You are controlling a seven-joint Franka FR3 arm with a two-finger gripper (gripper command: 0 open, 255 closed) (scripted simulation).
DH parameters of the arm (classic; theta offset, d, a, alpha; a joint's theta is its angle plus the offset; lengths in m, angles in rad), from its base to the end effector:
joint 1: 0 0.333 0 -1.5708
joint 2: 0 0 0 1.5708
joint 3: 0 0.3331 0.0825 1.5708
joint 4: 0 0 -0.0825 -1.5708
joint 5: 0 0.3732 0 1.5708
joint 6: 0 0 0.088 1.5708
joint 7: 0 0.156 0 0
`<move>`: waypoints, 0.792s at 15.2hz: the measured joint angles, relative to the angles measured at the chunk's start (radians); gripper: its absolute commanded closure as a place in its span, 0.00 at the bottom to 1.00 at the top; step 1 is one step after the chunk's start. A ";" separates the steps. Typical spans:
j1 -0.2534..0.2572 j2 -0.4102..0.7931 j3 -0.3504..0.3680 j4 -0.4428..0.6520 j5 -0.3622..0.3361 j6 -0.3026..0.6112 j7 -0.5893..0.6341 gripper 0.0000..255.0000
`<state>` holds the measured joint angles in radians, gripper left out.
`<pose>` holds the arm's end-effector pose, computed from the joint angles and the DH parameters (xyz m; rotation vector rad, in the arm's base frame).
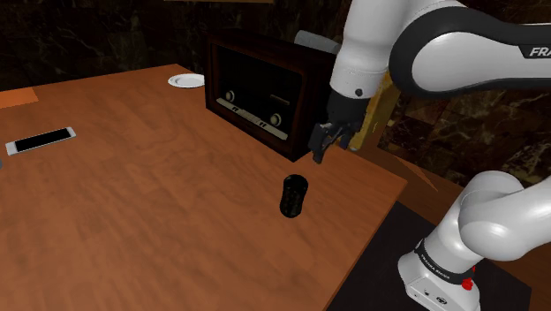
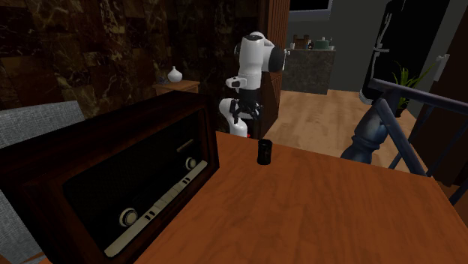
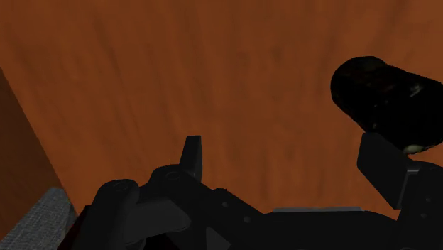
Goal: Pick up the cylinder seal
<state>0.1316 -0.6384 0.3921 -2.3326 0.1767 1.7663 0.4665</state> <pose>0.2900 0.2154 0.5148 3.1065 -0.0643 0.0914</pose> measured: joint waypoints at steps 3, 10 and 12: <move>0.004 0.066 0.065 0.019 0.022 0.051 0.068 0.00; 0.004 0.195 0.181 0.066 0.035 0.142 0.193 0.00; 0.005 0.203 0.190 0.044 0.036 0.173 0.196 0.00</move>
<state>0.1363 -0.4352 0.5817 -2.2887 0.2127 1.9389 0.6627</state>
